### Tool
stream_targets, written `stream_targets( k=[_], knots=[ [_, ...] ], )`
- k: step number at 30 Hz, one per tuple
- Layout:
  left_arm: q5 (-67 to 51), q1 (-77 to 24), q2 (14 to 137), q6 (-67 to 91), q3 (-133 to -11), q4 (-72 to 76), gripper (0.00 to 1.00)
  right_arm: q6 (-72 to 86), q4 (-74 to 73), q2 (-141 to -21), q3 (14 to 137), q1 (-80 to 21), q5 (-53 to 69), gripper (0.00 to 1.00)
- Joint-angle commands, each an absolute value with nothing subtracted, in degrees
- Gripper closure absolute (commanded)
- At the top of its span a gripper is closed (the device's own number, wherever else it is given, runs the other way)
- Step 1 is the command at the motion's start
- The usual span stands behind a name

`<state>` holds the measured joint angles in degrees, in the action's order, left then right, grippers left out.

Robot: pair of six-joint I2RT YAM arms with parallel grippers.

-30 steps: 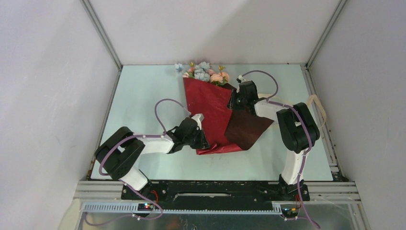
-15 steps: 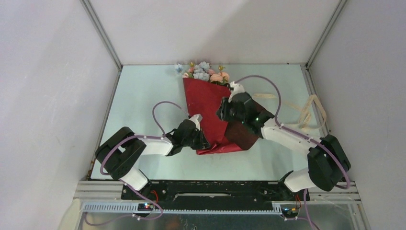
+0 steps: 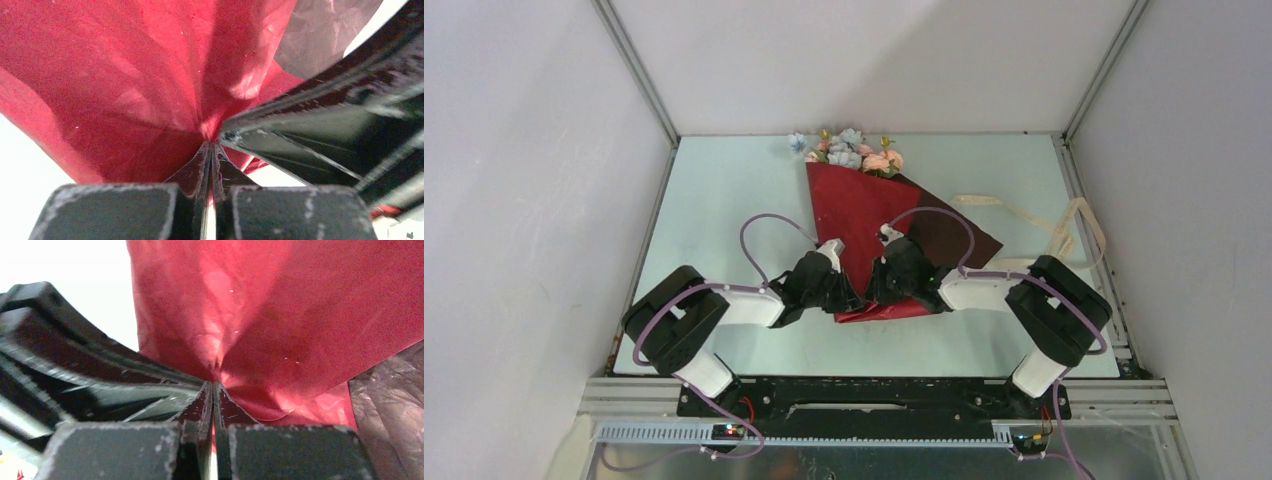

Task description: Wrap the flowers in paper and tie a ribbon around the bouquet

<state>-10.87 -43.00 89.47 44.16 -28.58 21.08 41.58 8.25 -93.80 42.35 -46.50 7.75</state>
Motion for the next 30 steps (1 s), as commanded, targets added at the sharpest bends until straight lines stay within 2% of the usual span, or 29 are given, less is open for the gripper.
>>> stream_targets(
  k=[1, 8, 14, 21, 26, 30],
  knots=[
    [-10.7, -43.6, 88.0, 44.3, -26.9, 16.0, 0.93, 44.8, 11.6, -97.2, 41.7, -46.0, 7.8, 1.0],
    [-9.2, -43.5, 80.7, 44.3, -26.2, 11.1, 0.84, 47.2, 11.0, -99.4, 37.0, -46.6, 5.1, 1.0],
    [-8.5, -43.4, 75.1, 43.7, -24.4, 8.2, 0.8, 48.5, 12.1, -100.5, 34.1, -46.9, 4.8, 1.0],
    [-8.5, -42.4, 78.1, 44.9, -20.0, 7.8, 0.81, 47.8, 11.8, -99.9, 33.8, -46.9, 4.6, 1.0],
    [-7.9, -40.4, 80.7, 45.9, -19.0, 6.4, 0.9, 47.1, 10.8, -99.3, 33.6, -46.5, 4.0, 1.0],
    [-7.2, -39.7, 76.1, 46.7, -19.4, 4.6, 0.88, 46.3, 11.0, -98.8, 33.5, -46.3, 4.0, 1.0]
  ],
)
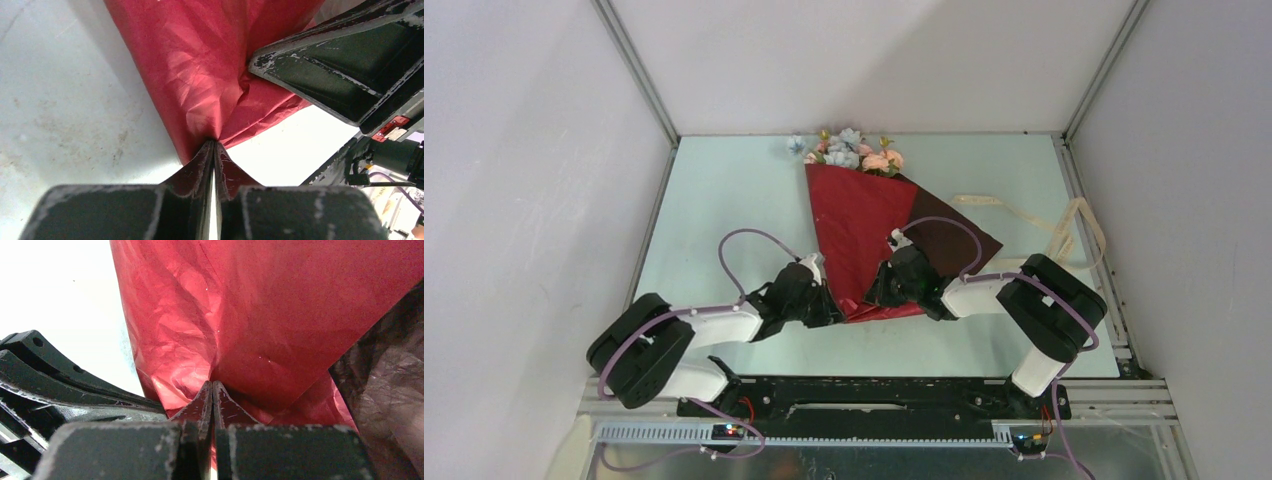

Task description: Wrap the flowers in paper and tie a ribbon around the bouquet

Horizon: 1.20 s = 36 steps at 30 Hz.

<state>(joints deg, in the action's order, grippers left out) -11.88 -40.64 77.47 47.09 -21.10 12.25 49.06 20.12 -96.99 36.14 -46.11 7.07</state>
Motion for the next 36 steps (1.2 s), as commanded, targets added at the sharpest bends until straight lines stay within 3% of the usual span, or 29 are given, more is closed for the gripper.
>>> stream_targets(
  k=[1, 5, 10, 12, 16, 18, 36],
  knots=[
    [-6.9, -39.7, 73.6, 46.3, -20.7, 4.2, 0.83, 46.0, 11.0, -98.7, 33.5, -46.4, 4.2, 1.0],
    [-3.8, -36.8, 69.9, 42.6, -28.4, -0.4, 0.67, 45.3, 11.6, -99.2, 33.5, -46.3, 5.0, 1.0],
    [-7.8, -26.2, 78.5, 40.2, -37.5, 3.1, 0.66, 44.7, 12.1, -99.8, 33.5, -46.1, 6.1, 1.0],
    [-10.5, -22.0, 85.6, 40.5, -42.4, 4.3, 0.69, 44.6, 12.6, -100.1, 33.5, -46.0, 6.8, 1.0],
    [-16.9, -16.4, 101.2, 41.1, -55.5, 2.3, 0.82, 44.5, 13.9, -100.8, 33.5, -45.4, 8.3, 1.0],
    [-12.5, -15.2, 107.9, 41.2, -65.3, -3.1, 0.84, 44.6, 13.9, -100.8, 33.4, -45.3, 8.5, 1.0],
    [-12.6, -7.0, 140.7, 59.0, -111.1, -19.1, 0.84, 44.1, 12.9, -99.4, 33.1, -44.8, 9.2, 1.0]
  ],
)
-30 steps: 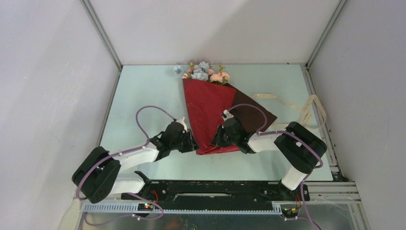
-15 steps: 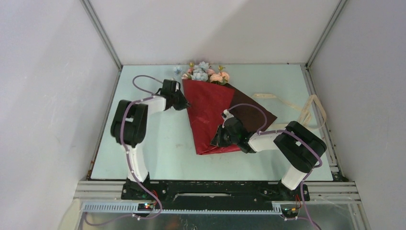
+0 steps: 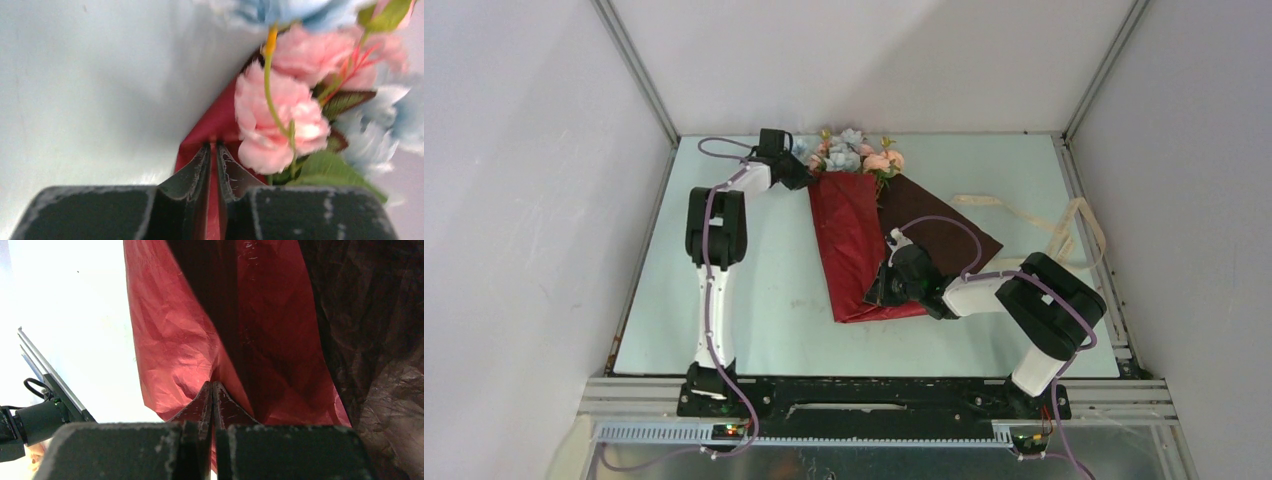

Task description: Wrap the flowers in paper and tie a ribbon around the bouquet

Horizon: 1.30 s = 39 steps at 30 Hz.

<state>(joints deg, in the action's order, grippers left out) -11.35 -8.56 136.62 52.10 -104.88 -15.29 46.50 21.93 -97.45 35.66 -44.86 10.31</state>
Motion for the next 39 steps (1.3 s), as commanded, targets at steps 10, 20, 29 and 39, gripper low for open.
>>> stream_targets(
  k=[10, 20, 29, 39],
  knots=[
    [-15.3, -5.7, 143.5, 62.4, -116.2, -17.6, 0.81, 43.9, 12.8, -97.7, 33.1, -44.6, 9.4, 1.0],
    [-10.4, -5.9, 124.0, 47.2, -119.5, -29.5, 0.38, 43.0, 11.2, -93.7, 34.8, -43.9, 10.6, 0.95],
    [-9.5, -17.0, 86.1, 36.7, -75.8, -17.1, 0.0, 36.6, -0.5, -83.7, 43.1, -42.9, 9.4, 0.62],
    [-17.0, -35.6, 87.9, 34.0, -54.0, -5.4, 0.35, 36.9, -13.7, -62.3, 40.3, -36.8, -2.0, 0.38]
  ],
)
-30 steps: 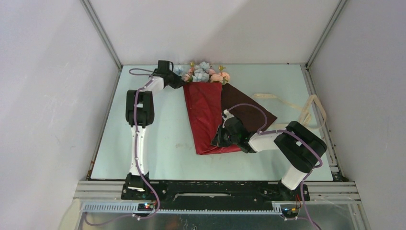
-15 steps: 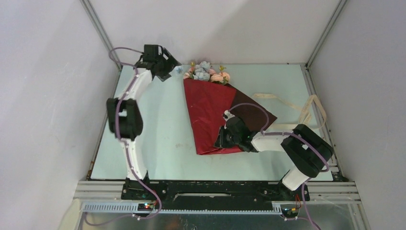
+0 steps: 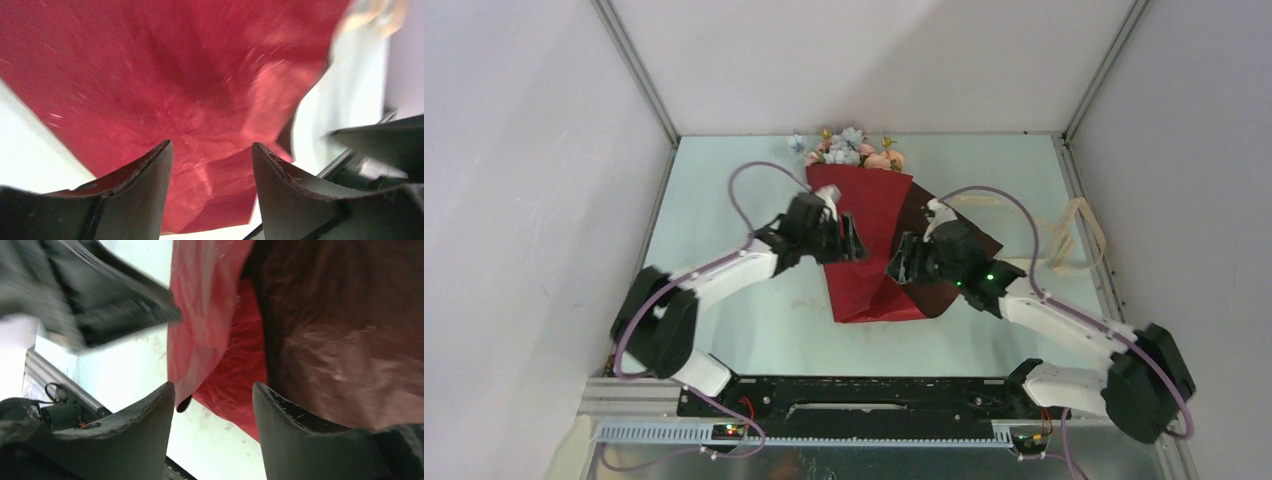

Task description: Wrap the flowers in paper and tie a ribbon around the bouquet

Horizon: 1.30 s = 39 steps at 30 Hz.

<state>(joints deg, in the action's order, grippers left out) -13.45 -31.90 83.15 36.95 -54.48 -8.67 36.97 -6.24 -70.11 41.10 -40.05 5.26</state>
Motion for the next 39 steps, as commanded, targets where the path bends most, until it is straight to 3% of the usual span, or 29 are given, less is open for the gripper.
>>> stream_targets(
  k=[1, 2, 5, 6, 11, 15, 20, 25, 28, 29, 31, 32, 39],
  knots=[
    [-17.7, -36.7, 90.2, 33.9, -54.2, -5.3, 0.37, 37.8, -14.5, -60.7, 38.7, -35.9, -3.1, 0.32],
    [-17.8, -37.3, 91.1, 33.7, -54.7, -5.3, 0.41, 38.1, -15.6, -57.6, 37.8, -33.9, -3.3, 0.29],
    [-18.3, -39.1, 94.6, 33.4, -55.3, -4.5, 0.45, 40.5, -17.6, -51.4, 32.7, -28.6, -4.5, 0.05],
    [-19.1, -39.4, 95.6, 33.5, -55.4, -3.5, 0.45, 40.9, -18.1, -50.5, 31.7, -27.4, -4.6, 0.03],
    [-19.7, -41.8, 98.9, 32.2, -55.9, -3.4, 0.45, 40.7, -17.7, -49.3, 26.6, -17.1, -0.6, 0.0],
    [-20.3, -43.5, 101.1, 31.3, -55.3, -3.3, 0.46, 41.1, -10.2, -55.6, 23.7, -12.0, 6.1, 0.05],
    [-20.5, -45.3, 100.9, 29.5, -53.3, -3.0, 0.46, 40.9, -0.1, -67.0, 23.8, -9.5, 8.4, 0.24],
    [-21.4, -47.2, 101.7, 28.0, -51.5, -1.3, 0.46, 41.4, 5.4, -74.5, 24.2, -9.3, 9.0, 0.31],
    [-21.3, -47.9, 102.7, 27.3, -51.3, -1.4, 0.47, 41.0, 8.1, -77.2, 24.8, -9.4, 12.3, 0.56],
    [-21.3, -48.0, 103.0, 27.0, -51.2, -1.6, 0.47, 41.0, 8.5, -77.4, 24.9, -9.4, 13.5, 0.72],
    [-20.5, -48.4, 103.2, 26.0, -51.0, -2.3, 0.47, 41.2, 9.0, -76.9, 24.9, -9.6, 14.8, 0.93],
    [-20.3, -48.8, 103.2, 25.2, -51.0, -2.8, 0.47, 41.1, 9.3, -75.7, 25.0, -9.6, 15.3, 0.97],
    [-17.3, -49.7, 105.1, 23.5, -51.4, -4.5, 0.51, 42.1, 8.9, -63.5, 27.0, -11.7, 22.9, 1.0]
  ],
)
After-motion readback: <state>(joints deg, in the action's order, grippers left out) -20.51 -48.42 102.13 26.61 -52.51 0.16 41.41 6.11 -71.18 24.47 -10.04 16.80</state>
